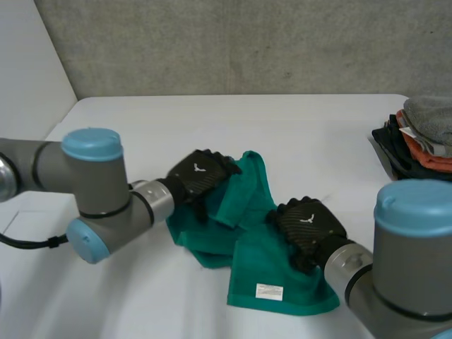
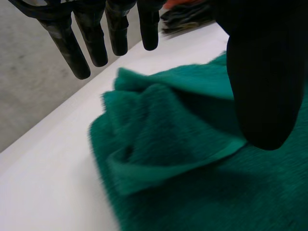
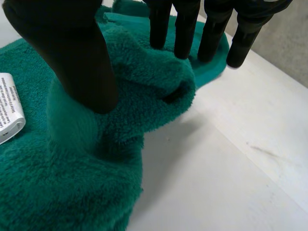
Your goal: Fold the laundry.
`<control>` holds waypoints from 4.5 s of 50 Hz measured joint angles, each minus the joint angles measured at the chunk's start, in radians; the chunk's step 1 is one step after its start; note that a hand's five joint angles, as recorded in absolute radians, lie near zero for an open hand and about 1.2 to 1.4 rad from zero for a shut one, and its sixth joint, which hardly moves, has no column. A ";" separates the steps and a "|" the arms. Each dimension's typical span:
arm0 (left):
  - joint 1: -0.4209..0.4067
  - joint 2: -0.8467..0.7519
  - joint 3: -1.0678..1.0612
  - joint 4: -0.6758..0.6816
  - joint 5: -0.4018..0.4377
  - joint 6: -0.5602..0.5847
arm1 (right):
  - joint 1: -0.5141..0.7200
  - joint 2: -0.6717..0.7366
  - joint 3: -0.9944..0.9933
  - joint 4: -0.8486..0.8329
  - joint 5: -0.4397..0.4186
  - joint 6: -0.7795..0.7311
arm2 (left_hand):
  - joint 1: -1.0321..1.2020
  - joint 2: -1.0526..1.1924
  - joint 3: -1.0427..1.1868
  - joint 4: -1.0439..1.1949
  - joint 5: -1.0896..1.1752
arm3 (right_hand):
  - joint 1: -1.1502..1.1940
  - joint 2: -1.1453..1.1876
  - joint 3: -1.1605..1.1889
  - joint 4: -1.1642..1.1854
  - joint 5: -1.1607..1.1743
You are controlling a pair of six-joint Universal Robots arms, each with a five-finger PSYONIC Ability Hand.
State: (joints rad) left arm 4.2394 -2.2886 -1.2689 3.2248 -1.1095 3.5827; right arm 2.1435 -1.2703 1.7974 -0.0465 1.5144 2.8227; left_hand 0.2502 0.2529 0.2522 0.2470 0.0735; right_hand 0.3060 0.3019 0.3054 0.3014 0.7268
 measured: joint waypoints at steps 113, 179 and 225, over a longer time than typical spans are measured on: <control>-0.028 0.456 -0.826 0.274 -0.308 -0.007 | -0.195 0.052 -0.019 -0.139 -0.096 -0.488 | 0.323 0.316 0.318 0.326 0.321 | -0.083 -0.090 -0.101 -0.098 -0.685; -0.002 0.672 -0.643 0.318 -0.314 0.004 | -0.190 0.030 -0.265 0.025 -0.098 -0.428 | 0.512 0.551 0.555 0.557 0.466 | 0.804 0.867 0.875 0.890 0.236; -0.027 0.267 -0.651 0.388 -0.263 -0.056 | -0.182 0.078 -0.129 -0.067 -0.093 -0.342 | 0.430 0.421 0.422 0.429 0.386 | 0.804 0.867 0.875 0.893 0.236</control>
State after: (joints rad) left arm 4.2124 -2.0216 -1.9199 3.6127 -1.3724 3.5267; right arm 1.9614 -1.1923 1.6683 -0.1137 1.4209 2.4807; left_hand 0.6798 0.6742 0.6741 0.6755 0.4598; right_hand 1.1096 1.1690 1.1801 1.1946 0.9624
